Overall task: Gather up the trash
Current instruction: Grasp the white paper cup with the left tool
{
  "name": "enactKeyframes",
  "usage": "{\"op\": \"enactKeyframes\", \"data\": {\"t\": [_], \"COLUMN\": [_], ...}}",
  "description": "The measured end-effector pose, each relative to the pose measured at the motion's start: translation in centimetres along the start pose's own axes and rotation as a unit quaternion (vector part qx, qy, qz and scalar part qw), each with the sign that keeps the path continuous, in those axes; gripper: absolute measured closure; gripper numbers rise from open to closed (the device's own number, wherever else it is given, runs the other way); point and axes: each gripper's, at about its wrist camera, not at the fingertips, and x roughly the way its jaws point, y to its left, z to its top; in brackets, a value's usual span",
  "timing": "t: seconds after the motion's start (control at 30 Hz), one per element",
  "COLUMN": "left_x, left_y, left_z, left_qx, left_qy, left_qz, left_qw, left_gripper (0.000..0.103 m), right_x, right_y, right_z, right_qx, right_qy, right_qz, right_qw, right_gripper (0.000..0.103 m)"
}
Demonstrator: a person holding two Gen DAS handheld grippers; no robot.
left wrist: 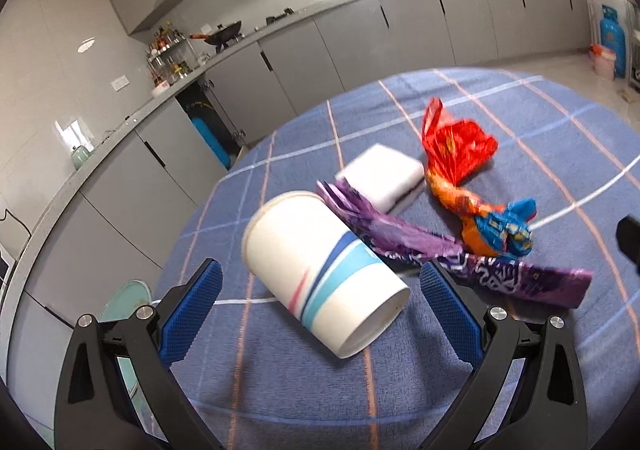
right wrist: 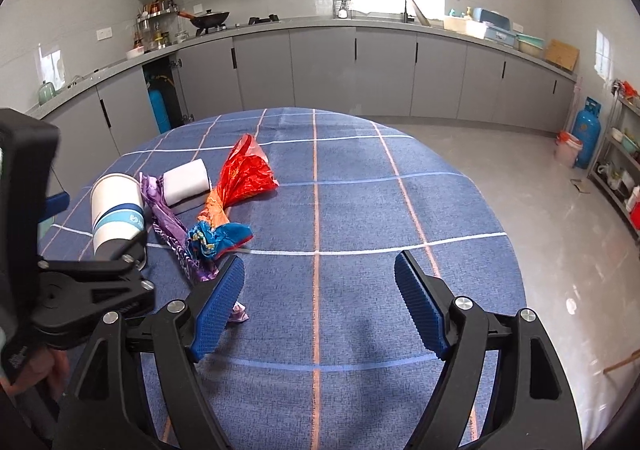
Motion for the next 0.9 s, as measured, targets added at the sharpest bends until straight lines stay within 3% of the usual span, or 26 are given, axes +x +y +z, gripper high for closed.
{"op": "enactKeyframes", "data": {"t": [0.37,0.73,0.83,0.9], "left_x": [0.8,0.3,0.3,0.5], "left_y": [2.0,5.1,5.3,5.4], "left_z": [-1.8,-3.2,-3.4,-3.5], "left_qx": [-0.007,-0.035,-0.035,-0.038], "left_qy": [0.030,0.031,0.035,0.040], "left_qz": [-0.020,-0.021,-0.034,-0.049], "left_qw": [0.9993,0.9987,0.9982,0.9972], "left_gripper": [0.006,0.007,0.024,0.027], "right_x": [0.6,0.7,0.7,0.7], "right_y": [0.1,0.3,0.4,0.5], "right_z": [0.0,0.0,0.0,0.0], "right_qx": [0.001,-0.005,-0.007,-0.011], "right_qy": [0.014,0.017,0.018,0.019], "right_qz": [0.000,-0.001,0.002,0.003], "right_qw": [1.000,1.000,1.000,1.000], "right_gripper": [0.025,0.024,0.024,0.024]}}
